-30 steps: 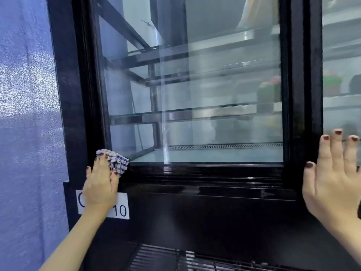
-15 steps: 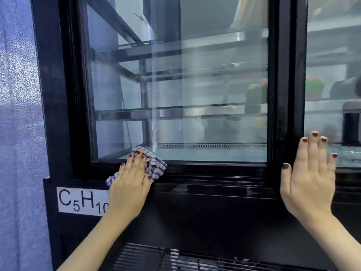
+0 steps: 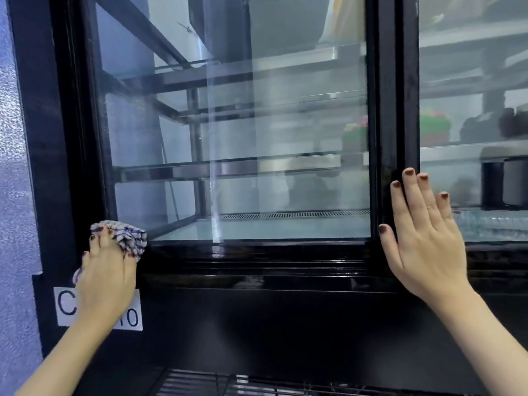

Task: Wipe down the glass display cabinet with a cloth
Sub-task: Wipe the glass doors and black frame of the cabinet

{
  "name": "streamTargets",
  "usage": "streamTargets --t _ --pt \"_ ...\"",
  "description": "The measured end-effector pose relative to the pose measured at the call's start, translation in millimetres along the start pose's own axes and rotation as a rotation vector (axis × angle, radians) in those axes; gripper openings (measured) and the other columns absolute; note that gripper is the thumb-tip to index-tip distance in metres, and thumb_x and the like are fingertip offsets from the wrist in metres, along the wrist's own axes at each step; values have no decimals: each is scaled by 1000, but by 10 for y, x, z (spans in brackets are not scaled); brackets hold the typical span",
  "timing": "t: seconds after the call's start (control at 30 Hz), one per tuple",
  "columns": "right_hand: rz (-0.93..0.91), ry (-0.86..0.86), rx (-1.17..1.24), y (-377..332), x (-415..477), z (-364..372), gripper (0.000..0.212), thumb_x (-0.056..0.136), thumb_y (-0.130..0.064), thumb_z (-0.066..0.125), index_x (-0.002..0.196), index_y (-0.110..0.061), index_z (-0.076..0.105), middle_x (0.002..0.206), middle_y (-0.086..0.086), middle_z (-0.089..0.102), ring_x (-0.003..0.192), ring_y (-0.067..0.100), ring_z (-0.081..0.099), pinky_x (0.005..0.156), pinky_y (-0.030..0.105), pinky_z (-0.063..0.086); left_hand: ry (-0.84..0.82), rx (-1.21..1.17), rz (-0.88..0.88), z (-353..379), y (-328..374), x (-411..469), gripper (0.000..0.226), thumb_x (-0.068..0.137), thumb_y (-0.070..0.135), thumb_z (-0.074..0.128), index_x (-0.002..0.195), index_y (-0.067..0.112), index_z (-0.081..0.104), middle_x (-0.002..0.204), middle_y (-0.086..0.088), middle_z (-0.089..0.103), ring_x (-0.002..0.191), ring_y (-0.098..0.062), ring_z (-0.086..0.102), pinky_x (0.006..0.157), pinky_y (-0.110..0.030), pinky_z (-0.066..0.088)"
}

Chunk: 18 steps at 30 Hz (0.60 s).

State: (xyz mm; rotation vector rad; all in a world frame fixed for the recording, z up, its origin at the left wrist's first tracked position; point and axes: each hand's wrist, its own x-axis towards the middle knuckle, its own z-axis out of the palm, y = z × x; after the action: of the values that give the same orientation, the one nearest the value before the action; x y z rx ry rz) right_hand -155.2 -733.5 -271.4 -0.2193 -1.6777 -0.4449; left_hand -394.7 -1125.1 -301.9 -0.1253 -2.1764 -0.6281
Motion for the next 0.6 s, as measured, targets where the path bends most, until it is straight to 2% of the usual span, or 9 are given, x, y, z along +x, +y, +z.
streamTargets --t 0.1,0.2,0.27,0.37,0.47,0.6 --pt "0 21 1 11 -15 11 59 95 -29 30 145 2 25 154 16 16 145 25 10 117 45 10 40 -49 116 10 395 -273 62 89 18 55 142 -1 28 145 -22 35 119 -45 47 87 -60 40" --pt "9 55 11 14 -40 29 56 95 -26 31 145 0 27 154 14 19 144 25 14 118 45 11 130 -102 372 2 1004 -652 57 82 20 53 134 -2 45 133 -23 52 112 -39 58 77 -54 50" --pt "9 77 17 9 -39 31 54 95 -23 31 144 0 29 153 14 21 143 25 17 118 45 12 145 -135 555 -24 1418 -867 62 78 34 44 128 1 55 129 -18 57 112 -32 60 82 -49 51" --pt "18 105 18 13 -66 33 53 94 -20 33 143 -1 32 152 14 25 142 26 20 116 46 16 109 -231 778 -25 1920 -1130 59 77 42 45 122 7 63 128 -10 59 117 -26 57 92 -43 48" --pt "39 136 14 14 -138 54 52 92 -16 34 142 -1 36 150 14 30 141 28 23 114 49 20 139 -259 871 -14 2170 -1294 42 84 36 49 112 13 70 121 -3 64 111 -20 62 84 -35 56" --pt "34 137 -4 58 -265 65 51 93 -18 33 143 -3 33 150 12 29 142 27 24 115 48 18 383 -280 890 123 2099 -1464 27 86 13 55 105 11 73 115 -3 67 110 -20 62 85 -37 55"
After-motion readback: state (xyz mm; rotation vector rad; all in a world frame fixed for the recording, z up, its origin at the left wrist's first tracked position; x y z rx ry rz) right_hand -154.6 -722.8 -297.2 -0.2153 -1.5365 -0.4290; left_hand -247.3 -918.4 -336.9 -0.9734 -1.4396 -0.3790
